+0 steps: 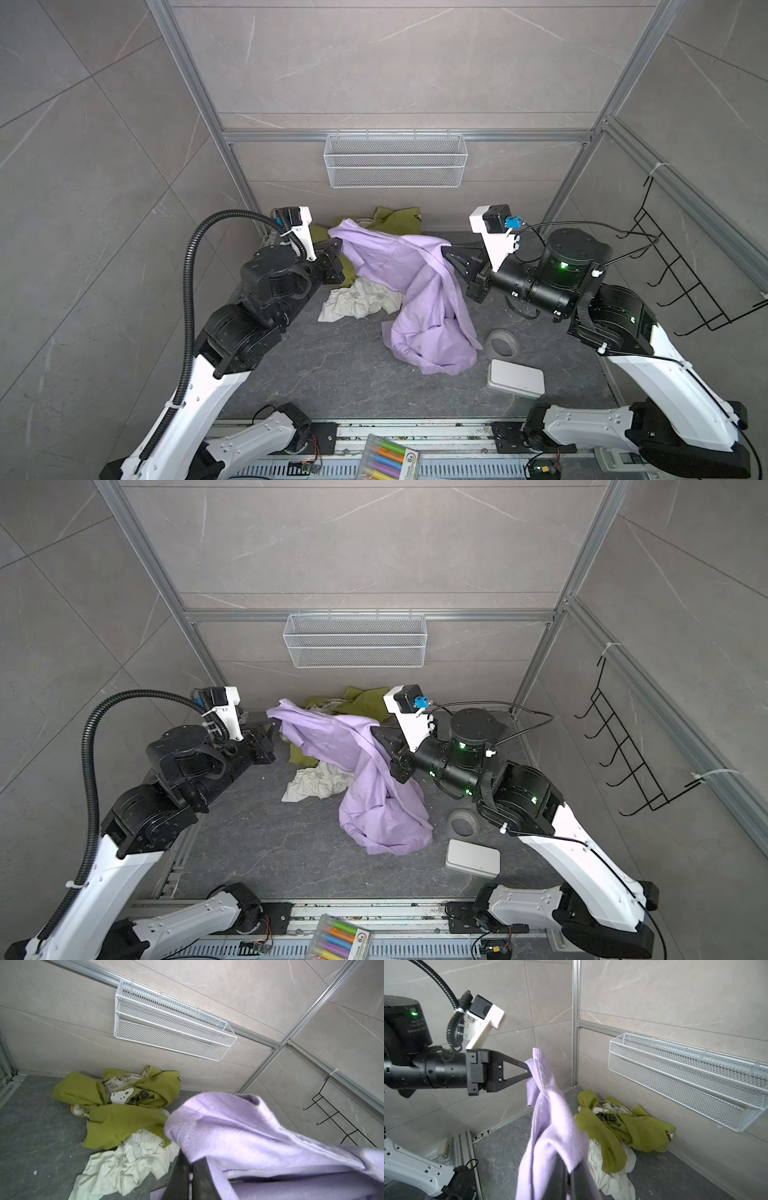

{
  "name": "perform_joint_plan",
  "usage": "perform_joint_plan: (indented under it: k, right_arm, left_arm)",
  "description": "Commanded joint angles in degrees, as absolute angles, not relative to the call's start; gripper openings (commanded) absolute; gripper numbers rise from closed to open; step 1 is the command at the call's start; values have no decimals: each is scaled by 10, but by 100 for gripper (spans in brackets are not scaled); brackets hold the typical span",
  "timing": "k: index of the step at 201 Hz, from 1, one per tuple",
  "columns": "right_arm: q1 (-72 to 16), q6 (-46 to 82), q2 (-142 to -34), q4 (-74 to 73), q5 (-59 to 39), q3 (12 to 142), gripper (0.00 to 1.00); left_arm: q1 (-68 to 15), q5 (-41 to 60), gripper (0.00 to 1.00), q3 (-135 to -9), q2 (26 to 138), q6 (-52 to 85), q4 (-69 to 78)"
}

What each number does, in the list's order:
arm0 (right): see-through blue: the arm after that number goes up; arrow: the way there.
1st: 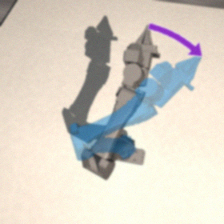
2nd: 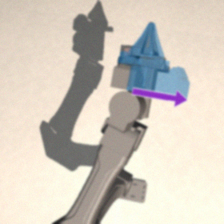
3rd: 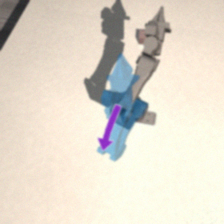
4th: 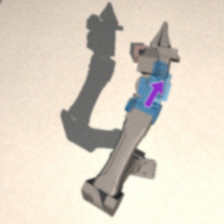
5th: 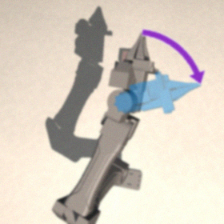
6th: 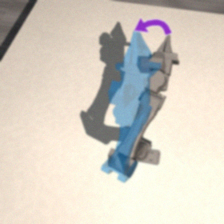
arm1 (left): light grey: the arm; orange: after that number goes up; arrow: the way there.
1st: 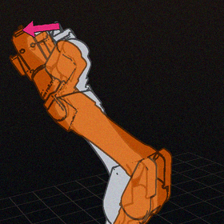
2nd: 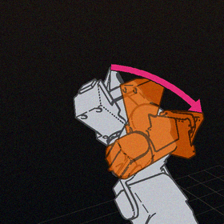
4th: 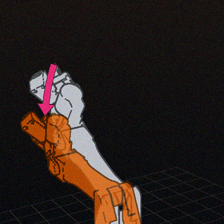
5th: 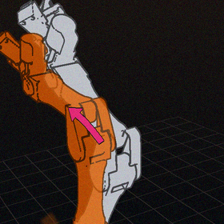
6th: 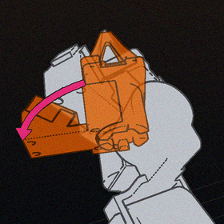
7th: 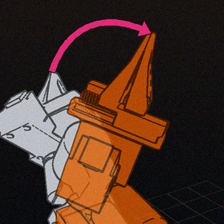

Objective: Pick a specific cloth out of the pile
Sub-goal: 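Carry the lavender shirt with both grippers toward the robot and lower it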

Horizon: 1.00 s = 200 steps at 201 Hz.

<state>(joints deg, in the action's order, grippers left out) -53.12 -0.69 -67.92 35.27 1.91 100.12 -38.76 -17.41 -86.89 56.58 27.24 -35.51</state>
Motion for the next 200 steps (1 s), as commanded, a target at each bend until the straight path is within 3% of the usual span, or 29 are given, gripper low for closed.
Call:
perform_joint_plan:
  k: [1, 200]
  right_arm:
    - [-533, 0, -658, 371, 40, 994, 0]
    - [-528, 104, -627, 248, -13, 652, 0]
  left_arm:
    - [-396, -167, 0, -856, 553, 304, -371]
    - [-414, -183, 0, -534, 388, 471, -451]
